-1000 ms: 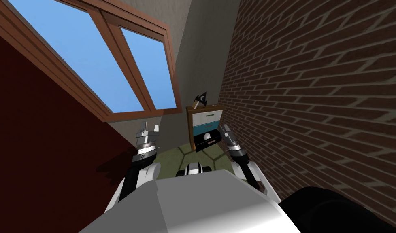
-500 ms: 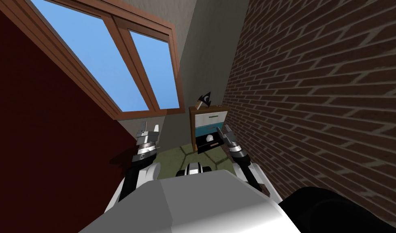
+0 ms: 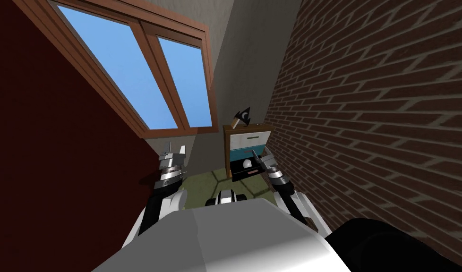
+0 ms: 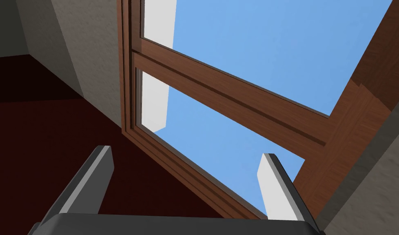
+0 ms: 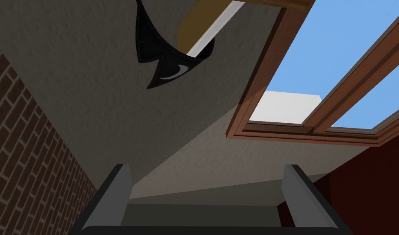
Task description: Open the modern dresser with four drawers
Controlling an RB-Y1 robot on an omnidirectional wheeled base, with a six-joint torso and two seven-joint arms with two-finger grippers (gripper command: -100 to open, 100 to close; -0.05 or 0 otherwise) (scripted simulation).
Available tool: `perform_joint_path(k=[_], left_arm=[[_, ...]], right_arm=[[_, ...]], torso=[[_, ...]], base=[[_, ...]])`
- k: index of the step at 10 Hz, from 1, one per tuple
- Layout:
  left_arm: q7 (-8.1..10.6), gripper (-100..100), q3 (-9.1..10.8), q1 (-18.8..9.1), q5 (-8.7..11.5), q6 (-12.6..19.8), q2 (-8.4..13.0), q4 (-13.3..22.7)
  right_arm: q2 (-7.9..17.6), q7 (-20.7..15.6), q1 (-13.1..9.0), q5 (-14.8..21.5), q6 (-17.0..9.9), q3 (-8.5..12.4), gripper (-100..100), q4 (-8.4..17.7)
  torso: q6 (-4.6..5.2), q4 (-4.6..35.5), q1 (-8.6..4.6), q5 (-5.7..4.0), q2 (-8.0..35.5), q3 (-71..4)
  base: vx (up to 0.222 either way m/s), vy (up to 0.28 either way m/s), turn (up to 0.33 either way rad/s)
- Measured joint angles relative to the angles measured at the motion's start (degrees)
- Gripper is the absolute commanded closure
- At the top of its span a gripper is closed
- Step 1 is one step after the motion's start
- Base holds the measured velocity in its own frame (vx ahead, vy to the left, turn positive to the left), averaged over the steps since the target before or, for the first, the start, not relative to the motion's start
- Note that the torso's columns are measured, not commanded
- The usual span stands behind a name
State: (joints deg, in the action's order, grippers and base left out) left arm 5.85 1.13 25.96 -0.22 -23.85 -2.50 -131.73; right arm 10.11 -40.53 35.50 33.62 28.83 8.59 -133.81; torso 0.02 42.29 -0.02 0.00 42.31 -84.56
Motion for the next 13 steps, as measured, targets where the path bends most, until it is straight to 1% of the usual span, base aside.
perform_joint_path(k=[1, 3, 5, 9, 12, 13], left_arm=[[0.00, 0, 0.00, 0.0, 0.0, 0.0, 0.0, 0.0], [0.00, 0, 0.00, 0.0, 0.0, 0.0, 0.0, 0.0], [0.00, 0, 0.00, 0.0, 0.0, 0.0, 0.0, 0.0], [0.00, 0, 0.00, 0.0, 0.0, 0.0, 0.0, 0.0], [0.00, 0, 0.00, 0.0, 0.0, 0.0, 0.0, 0.0], [0.00, 0, 0.00, 0.0, 0.0, 0.0, 0.0, 0.0]], right_arm=[[0.0, -1.6, 0.3, 1.4, -0.2, 0.4, -100, -0.1], [0.0, -4.4, 0.5, 2.5, -0.6, 0.6, -100, -0.3], [-0.1, -7.3, 0.8, 4.5, -0.8, 1.1, -100, -0.1], [-0.2, -13.7, 1.5, 9.0, -1.8, 2.5, -100, -0.1], [-0.5, -18.6, 2.4, 12.6, -2.4, 3.6, -100, -0.2], [-0.5, -20.1, 2.4, 13.3, -2.6, 3.9, -100, -0.1]], torso=[[-0.03, 0.0, 0.02, 0.00, -0.1, 0.0], [0.00, 0.0, 0.06, 0.02, 0.1, 0.0], [-0.01, 0.0, 0.02, 0.01, 0.0, 0.0], [-0.01, 0.0, 0.02, 0.00, 0.0, 0.0], [-0.03, 0.0, 0.02, 0.01, 0.0, 0.0], [-0.01, 0.0, 0.01, 0.00, 0.0, 0.0]], base=[[0.056, -0.016, 0.083], [0.027, -0.006, 0.066], [0.048, -0.014, 0.126], [0.057, -0.023, 0.095], [0.056, -0.017, 0.081], [0.054, -0.018, 0.113]])
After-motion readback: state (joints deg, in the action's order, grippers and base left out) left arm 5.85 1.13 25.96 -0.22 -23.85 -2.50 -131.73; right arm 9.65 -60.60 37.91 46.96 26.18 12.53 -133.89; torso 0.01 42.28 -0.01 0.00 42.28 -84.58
